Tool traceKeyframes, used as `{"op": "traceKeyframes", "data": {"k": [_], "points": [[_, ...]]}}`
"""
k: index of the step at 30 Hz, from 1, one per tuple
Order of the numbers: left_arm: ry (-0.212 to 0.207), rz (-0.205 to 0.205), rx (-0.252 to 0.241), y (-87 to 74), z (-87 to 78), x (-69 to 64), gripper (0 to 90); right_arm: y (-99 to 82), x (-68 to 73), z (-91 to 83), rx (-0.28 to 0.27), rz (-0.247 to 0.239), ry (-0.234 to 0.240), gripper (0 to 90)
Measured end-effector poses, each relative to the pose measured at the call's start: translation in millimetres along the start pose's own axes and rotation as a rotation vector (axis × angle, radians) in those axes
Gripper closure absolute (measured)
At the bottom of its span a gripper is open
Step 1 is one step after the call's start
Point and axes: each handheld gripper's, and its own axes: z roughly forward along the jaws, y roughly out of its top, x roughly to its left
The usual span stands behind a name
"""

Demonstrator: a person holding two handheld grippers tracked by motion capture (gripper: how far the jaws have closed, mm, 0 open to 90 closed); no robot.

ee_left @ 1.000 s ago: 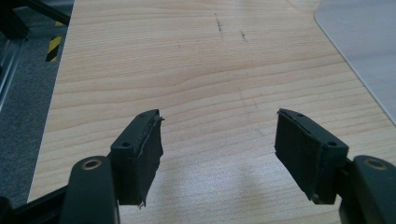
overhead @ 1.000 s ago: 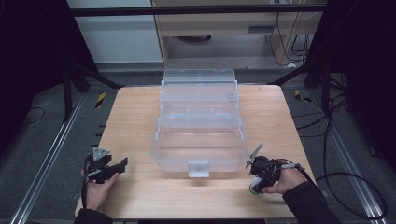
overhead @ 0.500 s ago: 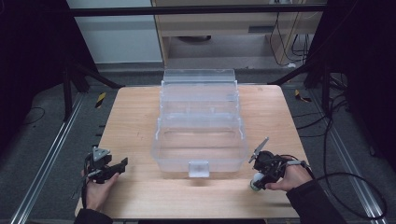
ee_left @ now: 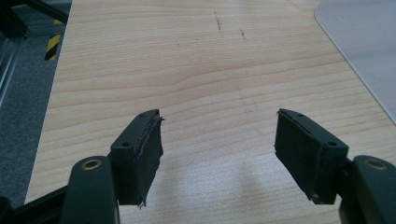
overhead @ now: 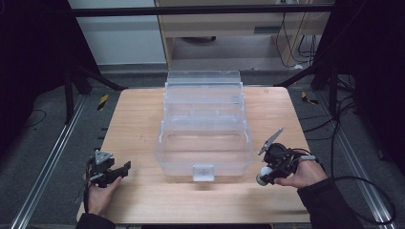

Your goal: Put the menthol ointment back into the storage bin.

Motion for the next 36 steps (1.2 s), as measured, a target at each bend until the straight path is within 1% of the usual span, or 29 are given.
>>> {"op": "traceKeyframes", "data": {"k": [9,10,11,12,17,19,22,30,31,33,36], "points": [[-0.002,-0.002,0.002,0.2,0.6,-0.2,31.5,7.1,1.0,-20.1,-0.031,0.004,-0.004,50.6],[-0.002,-0.002,0.002,0.2,0.6,-0.2,31.5,7.1,1.0,-20.1,-0.031,0.004,-0.004,50.6],[-0.004,-0.002,0.001,0.3,1.0,-0.7,31.5,9.4,1.2,-25.3,-0.043,0.006,-0.006,50.6],[-0.004,-0.002,0.001,0.3,1.0,-0.7,31.5,9.4,1.2,-25.3,-0.043,0.006,-0.006,50.6],[-0.002,-0.002,0.003,0.4,1.8,-1.4,31.5,19.3,1.6,-40.3,-0.07,0.0,-0.014,50.6],[-0.002,-0.001,0.005,0.5,1.8,-1.3,31.6,21.2,1.4,-42.4,-0.075,-0.005,-0.016,50.6],[-0.004,-0.002,0.005,0.3,2.3,-1.0,31.6,28.8,1.7,-49.7,-0.085,-0.003,-0.023,50.6],[-0.006,0.0,0.0,0.2,0.4,-1.0,31.8,41.9,0.5,-54.9,-0.086,-0.007,-0.026,50.6],[-0.007,-0.001,0.0,0.2,0.4,-1.0,31.8,46.0,-0.4,-54.6,-0.096,-0.018,-0.023,50.6],[-0.007,0.0,-0.001,0.3,0.3,-1.2,31.9,48.1,-1.3,-54.5,-0.099,-0.018,-0.022,50.6],[-0.007,0.0,0.0,0.1,0.6,-1.3,31.9,56.9,-5.3,-54.1,-0.11,-0.011,-0.021,50.6]]}}
